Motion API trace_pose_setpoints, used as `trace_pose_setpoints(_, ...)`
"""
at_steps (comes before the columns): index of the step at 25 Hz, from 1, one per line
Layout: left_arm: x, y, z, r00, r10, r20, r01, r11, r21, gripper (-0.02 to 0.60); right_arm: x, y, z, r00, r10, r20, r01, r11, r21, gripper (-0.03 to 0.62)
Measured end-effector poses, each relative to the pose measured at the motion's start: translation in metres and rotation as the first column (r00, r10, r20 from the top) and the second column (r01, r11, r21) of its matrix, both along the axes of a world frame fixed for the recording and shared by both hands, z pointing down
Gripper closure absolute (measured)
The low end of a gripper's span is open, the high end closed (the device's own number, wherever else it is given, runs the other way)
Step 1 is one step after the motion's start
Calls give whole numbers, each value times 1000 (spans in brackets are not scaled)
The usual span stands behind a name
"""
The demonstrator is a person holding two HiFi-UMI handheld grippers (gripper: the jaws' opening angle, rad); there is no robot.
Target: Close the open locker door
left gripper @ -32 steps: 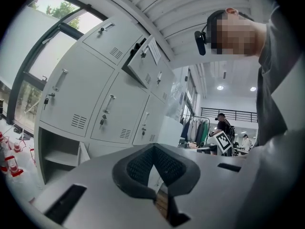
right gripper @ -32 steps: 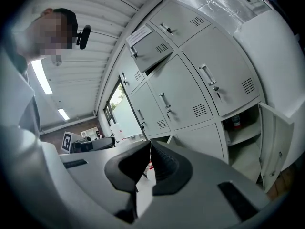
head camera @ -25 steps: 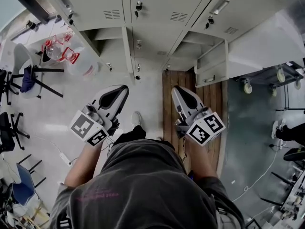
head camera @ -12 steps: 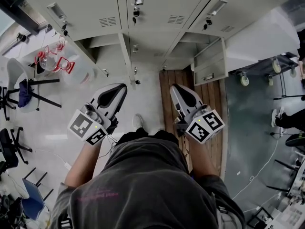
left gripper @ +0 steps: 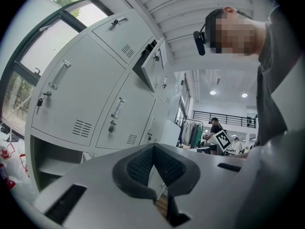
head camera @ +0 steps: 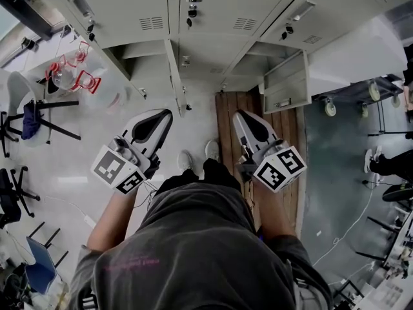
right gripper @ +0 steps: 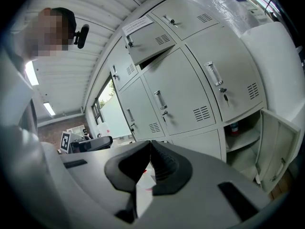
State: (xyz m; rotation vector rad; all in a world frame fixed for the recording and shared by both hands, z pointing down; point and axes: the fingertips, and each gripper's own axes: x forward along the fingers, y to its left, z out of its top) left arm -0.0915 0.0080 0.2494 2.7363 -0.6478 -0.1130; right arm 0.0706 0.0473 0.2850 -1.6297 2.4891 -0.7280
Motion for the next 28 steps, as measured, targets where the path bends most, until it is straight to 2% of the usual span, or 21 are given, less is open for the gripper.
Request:
trace_pose_setpoints(8,2,-6,1,1000,-12,14,12,1000,-1,568,8,-10,3,1000,4,6,-4,1000,0,571)
trace_pose_setpoints(13,17,-11,3,1000,0,27,0,1000,-4,568,26,-17,8,1000,26,12,-26,1000,-4,571)
trace_pose_setpoints(21,59,-22,10,997,43,57,-42,999,-19,568,65,-24,22,997,64,31,-63,998,-19,571)
trace_pose_setpoints(28,115,-31,21,991,88,100,-85,996,-35,568,121,-25,36,992,114,49,-112,993,-37,571)
